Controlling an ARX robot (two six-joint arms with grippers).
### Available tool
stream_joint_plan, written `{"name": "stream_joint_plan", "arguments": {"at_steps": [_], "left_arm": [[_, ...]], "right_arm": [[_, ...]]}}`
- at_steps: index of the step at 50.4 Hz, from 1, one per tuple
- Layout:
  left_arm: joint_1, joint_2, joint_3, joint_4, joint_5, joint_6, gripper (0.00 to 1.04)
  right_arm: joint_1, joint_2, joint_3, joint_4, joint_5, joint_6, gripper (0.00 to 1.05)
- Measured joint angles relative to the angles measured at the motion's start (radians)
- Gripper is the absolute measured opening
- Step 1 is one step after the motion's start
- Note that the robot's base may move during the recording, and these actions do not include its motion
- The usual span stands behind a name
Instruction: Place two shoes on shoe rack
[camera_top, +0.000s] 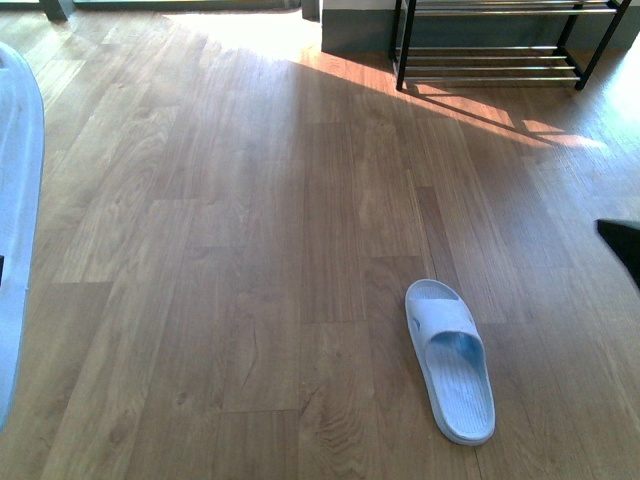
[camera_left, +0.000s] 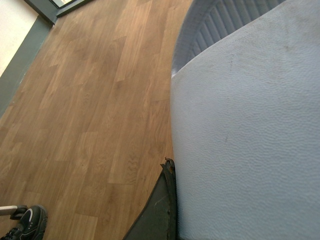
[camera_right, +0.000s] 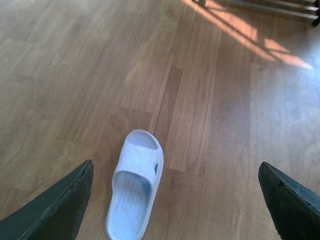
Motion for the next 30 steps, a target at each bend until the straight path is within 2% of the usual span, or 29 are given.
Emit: {"name": "stream_joint_plan", "arguments": {"at_steps": [8,30], "left_arm": [[0.000,0.000,0.000,0.000,0.000,0.000,0.02],[0.000,0.000,0.000,0.000,0.000,0.000,0.02]], "right_arm": [[0.016,0.359,0.151,0.067,-0.003,-0.048,0.96],[0.019,1.059,0.606,0.069,-0.002,-0.158,0.96]]}}
